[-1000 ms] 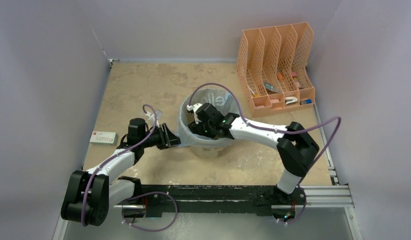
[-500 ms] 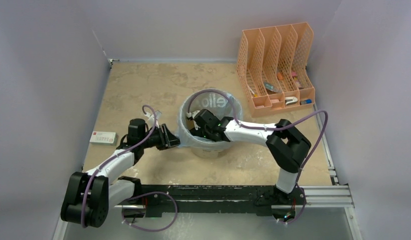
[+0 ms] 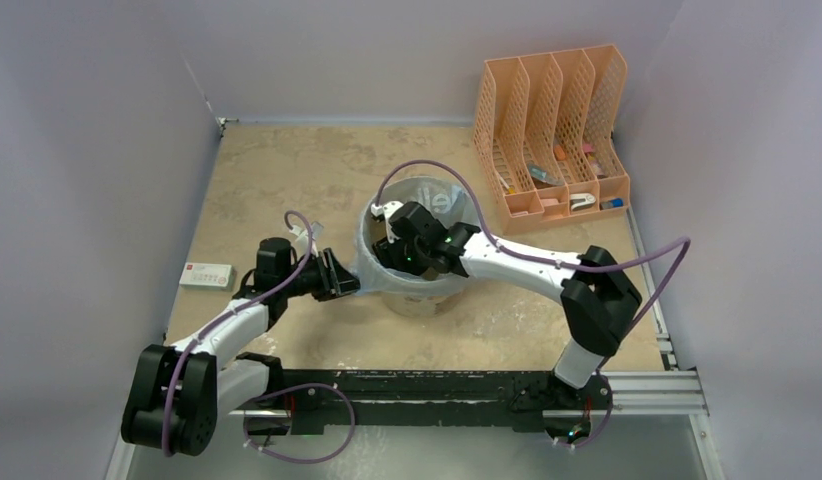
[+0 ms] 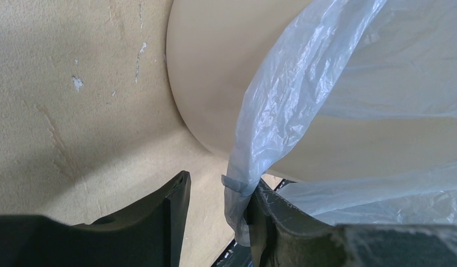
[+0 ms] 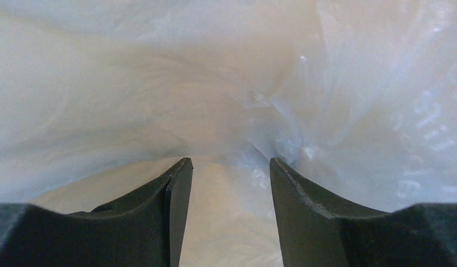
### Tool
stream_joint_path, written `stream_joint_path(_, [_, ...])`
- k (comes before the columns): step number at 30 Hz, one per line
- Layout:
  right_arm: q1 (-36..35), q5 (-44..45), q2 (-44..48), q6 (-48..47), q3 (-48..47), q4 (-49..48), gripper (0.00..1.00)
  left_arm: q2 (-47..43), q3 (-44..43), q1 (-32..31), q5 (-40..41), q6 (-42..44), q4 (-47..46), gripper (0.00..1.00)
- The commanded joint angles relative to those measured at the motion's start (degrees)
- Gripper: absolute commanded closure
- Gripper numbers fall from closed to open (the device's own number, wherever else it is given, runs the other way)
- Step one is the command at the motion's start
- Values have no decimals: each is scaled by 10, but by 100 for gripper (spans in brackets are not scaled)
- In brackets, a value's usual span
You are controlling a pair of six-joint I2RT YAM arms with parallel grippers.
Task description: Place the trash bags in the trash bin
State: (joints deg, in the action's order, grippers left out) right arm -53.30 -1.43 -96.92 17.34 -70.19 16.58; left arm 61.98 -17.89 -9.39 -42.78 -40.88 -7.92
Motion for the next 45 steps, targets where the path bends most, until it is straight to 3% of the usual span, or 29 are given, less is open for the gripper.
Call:
stream_joint_path(1, [-3,-37,-26,-3,-19,-18,44,9,-12,3,0,13,-17,60])
stream_joint_path(12, [-3,-34,-96,2,19,-30,46,53,-5,3,-12,4,-65,60])
stream_joint_path(25, [-3,-21,-22,21,-11,-2,45,60,-8,3,3,14,-53,60])
stream_joint_path(36, [-3,-12,-87,18,4,-34,47,39,-19,3,9,17,-32,59])
stream_joint_path(45, [-3,11,28,26,-36,17,42,42,-20,3,10,16,-29,58])
